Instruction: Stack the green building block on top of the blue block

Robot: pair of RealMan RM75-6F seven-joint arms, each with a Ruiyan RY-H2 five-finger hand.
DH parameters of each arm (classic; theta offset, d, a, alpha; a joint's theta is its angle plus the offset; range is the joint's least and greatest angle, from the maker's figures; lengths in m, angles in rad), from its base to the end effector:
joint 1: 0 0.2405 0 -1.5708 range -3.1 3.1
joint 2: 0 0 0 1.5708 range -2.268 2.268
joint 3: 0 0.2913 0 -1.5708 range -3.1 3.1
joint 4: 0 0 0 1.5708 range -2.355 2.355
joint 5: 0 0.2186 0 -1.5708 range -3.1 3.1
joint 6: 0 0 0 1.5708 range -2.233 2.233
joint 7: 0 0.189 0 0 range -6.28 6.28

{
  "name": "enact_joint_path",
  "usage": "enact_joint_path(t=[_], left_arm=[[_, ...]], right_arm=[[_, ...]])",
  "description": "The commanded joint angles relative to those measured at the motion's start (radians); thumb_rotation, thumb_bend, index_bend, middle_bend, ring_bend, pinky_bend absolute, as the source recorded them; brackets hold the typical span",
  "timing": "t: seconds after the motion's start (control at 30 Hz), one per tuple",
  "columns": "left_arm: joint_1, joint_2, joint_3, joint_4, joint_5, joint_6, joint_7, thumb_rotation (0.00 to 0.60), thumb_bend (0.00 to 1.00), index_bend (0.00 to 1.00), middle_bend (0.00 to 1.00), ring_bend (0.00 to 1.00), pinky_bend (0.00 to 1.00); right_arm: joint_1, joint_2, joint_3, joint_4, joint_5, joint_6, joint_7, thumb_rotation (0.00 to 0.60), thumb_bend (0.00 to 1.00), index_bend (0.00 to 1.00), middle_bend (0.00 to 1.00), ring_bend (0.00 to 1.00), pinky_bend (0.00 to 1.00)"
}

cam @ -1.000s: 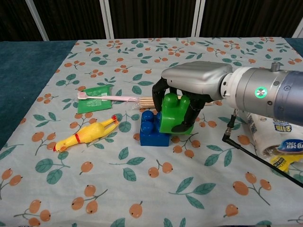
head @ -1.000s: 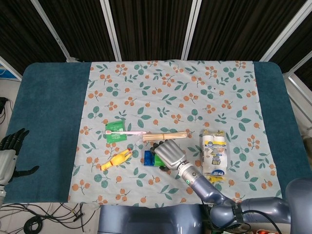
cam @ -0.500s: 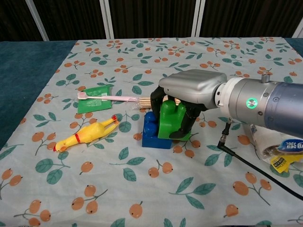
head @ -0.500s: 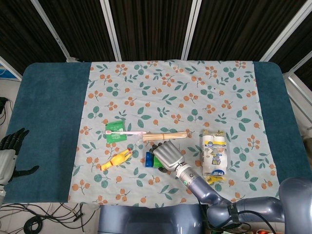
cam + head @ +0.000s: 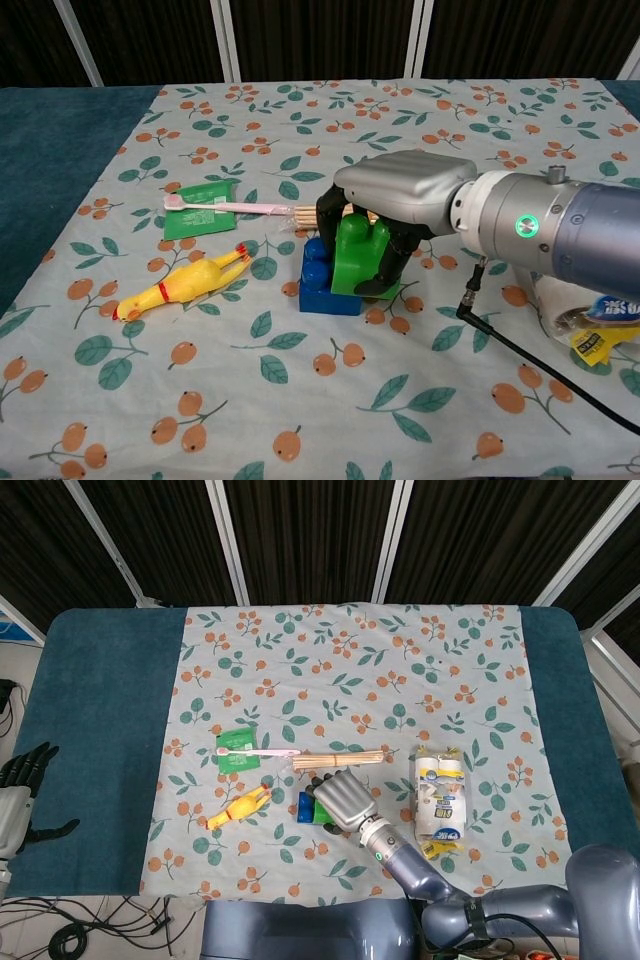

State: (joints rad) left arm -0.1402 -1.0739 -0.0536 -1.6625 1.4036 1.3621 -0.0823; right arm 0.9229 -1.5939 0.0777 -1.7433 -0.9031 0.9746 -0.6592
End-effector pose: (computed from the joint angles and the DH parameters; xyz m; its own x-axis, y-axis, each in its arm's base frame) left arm -0.3500 0.2473 0.1635 0.2990 0.0974 0.9493 0.9518 0.0407 -0.3040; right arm -0.0767 -0.3475 -0.0930 0.5810 -0.3472 0.7361 -0.7492 -0.5816 0.3170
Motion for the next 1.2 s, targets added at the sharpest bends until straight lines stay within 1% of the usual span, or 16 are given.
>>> enact_joint_path(t=[0.03,0.07,0.1,0.17,0.23,0.37,0.53,0.6,0.73,0.83,0.87,1.0,1.1,1.2], left_arm=[[0.001,-0.001,0.0,0.0,0.001,0.002,0.001,0.6,0.0,0.0,0.0,0.0,0.0],[0.001,-0.001,-0.001,0.0,0.001,0.003,0.0,0.6,0.0,0.0,0.0,0.0,0.0],[0.001,-0.002,-0.001,0.0,0.002,0.004,-0.001,0.6,0.0,0.0,0.0,0.0,0.0],[0.001,-0.002,-0.001,0.002,0.003,0.006,0.0,0.6,0.0,0.0,0.0,0.0,0.0],[0.002,-0.003,0.0,0.002,0.004,0.006,0.001,0.6,0.0,0.0,0.0,0.0,0.0],[0.002,-0.004,0.0,0.002,0.006,0.008,0.002,0.6,0.0,0.0,0.0,0.0,0.0],[0.002,-0.004,0.0,0.003,0.007,0.008,0.005,0.6,0.0,0.0,0.0,0.0,0.0],[0.002,-0.005,0.001,0.003,0.008,0.008,0.007,0.6,0.0,0.0,0.0,0.0,0.0],[0.002,-0.005,0.002,0.003,0.011,0.011,0.011,0.6,0.0,0.0,0.0,0.0,0.0],[0.003,-0.006,0.003,0.003,0.013,0.013,0.015,0.6,0.0,0.0,0.0,0.0,0.0],[0.004,-0.006,0.003,0.004,0.015,0.016,0.018,0.6,0.0,0.0,0.0,0.0,0.0],[0.004,-0.01,0.005,0.007,0.021,0.02,0.032,0.6,0.0,0.0,0.0,0.0,0.0],[0.005,-0.013,0.007,0.009,0.026,0.025,0.046,0.6,0.0,0.0,0.0,0.0,0.0],[0.007,-0.017,0.009,0.01,0.03,0.032,0.059,0.6,0.0,0.0,0.0,0.0,0.0]], right_arm=[[-0.004,-0.001,0.001,-0.001,-0.009,0.01,0.004,0.6,0.34,0.45,0.37,0.37,0.48],[-0.005,0.001,0.002,-0.006,-0.01,0.013,0.003,0.6,0.29,0.36,0.3,0.29,0.43],[-0.005,0.004,0.003,-0.011,-0.01,0.017,-0.001,0.6,0.26,0.3,0.24,0.24,0.39],[-0.006,0.008,0.007,-0.025,-0.01,0.032,-0.013,0.6,0.17,0.11,0.08,0.1,0.3],[-0.006,0.009,0.01,-0.034,-0.009,0.049,-0.027,0.6,0.12,0.01,0.01,0.02,0.24],[-0.01,0.012,0.017,-0.047,-0.02,0.081,-0.045,0.6,0.07,0.0,0.0,0.0,0.21],[-0.031,0.031,0.017,-0.082,-0.056,0.128,-0.048,0.6,0.06,0.0,0.0,0.0,0.21],[-0.041,0.049,0.011,-0.098,-0.069,0.142,-0.052,0.6,0.06,0.0,0.0,0.0,0.21],[-0.082,0.118,-0.014,-0.157,-0.122,0.187,-0.039,0.6,0.06,0.0,0.0,0.0,0.21],[-0.126,0.182,-0.043,-0.193,-0.174,0.234,-0.026,0.6,0.06,0.0,0.0,0.0,0.21],[-0.156,0.219,-0.061,-0.207,-0.195,0.263,-0.013,0.6,0.06,0.0,0.0,0.0,0.21],[-0.252,0.317,-0.12,-0.228,-0.261,0.338,0.07,0.6,0.06,0.0,0.0,0.0,0.21],[-0.326,0.372,-0.166,-0.214,-0.318,0.386,0.148,0.6,0.06,0.0,0.0,0.0,0.2],[-0.41,0.408,-0.209,-0.169,-0.382,0.452,0.232,0.6,0.06,0.0,0.0,0.0,0.19]])
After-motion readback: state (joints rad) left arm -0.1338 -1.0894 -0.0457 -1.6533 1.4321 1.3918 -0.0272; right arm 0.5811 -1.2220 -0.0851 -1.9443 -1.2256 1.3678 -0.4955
